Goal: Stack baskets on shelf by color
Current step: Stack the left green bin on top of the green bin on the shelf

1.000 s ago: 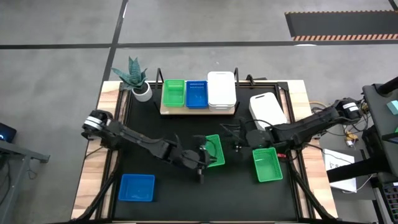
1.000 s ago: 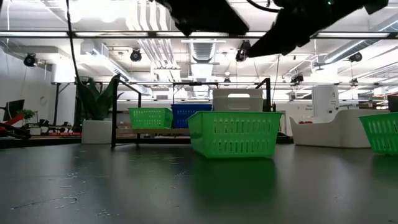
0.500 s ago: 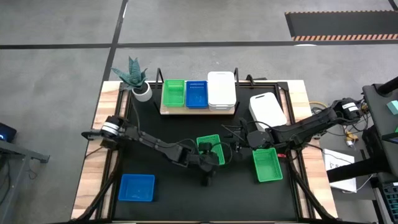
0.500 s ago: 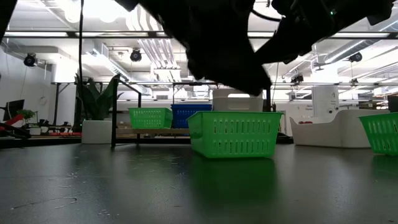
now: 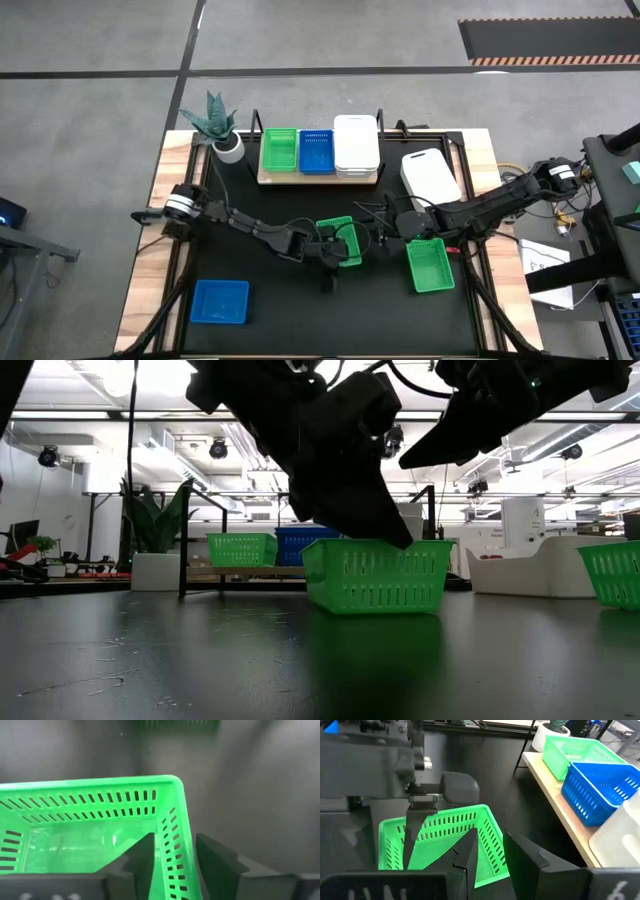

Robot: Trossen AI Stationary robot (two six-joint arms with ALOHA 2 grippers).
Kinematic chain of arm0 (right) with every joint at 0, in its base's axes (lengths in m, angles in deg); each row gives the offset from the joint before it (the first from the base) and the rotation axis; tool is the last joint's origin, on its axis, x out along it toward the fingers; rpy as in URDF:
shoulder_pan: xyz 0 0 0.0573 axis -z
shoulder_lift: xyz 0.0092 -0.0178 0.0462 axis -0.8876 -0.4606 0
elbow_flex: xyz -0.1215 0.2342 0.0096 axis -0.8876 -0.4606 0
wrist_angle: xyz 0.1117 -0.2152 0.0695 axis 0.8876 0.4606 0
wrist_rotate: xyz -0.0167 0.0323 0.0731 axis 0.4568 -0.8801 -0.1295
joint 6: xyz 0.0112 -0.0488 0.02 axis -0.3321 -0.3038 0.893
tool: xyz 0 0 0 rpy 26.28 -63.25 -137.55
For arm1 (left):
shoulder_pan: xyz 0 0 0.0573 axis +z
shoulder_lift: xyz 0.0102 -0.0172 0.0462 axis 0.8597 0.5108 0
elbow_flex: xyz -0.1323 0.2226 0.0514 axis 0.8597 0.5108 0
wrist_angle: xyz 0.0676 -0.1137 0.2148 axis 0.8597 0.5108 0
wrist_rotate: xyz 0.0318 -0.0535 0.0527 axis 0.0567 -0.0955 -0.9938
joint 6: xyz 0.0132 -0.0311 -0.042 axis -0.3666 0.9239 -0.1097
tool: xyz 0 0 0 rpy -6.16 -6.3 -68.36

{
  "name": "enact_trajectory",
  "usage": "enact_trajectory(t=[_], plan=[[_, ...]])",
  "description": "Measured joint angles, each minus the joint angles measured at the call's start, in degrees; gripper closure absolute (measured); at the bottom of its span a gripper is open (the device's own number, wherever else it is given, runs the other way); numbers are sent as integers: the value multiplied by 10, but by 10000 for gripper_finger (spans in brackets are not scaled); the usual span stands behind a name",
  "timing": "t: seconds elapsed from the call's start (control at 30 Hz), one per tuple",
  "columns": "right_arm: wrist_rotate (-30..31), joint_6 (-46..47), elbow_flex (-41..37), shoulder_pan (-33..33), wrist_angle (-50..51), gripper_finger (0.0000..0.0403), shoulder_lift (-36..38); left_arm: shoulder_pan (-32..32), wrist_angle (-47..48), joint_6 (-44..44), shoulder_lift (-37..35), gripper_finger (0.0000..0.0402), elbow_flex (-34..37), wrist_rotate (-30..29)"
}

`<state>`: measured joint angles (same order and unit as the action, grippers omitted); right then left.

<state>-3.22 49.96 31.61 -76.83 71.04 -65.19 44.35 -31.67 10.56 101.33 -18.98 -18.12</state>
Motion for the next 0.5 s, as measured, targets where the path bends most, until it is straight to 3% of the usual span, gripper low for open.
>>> enact_trajectory(t=[0.23,0.37,0.5], plan=[[0,-4,0,0,-1,319,-7,7,0,-1,0,389,1,20],[0,-12,0,0,1,319,-12,7,10,-34,-15,396,0,13],[-1,-22,0,-1,14,319,-11,4,76,-101,-74,399,-1,-18]])
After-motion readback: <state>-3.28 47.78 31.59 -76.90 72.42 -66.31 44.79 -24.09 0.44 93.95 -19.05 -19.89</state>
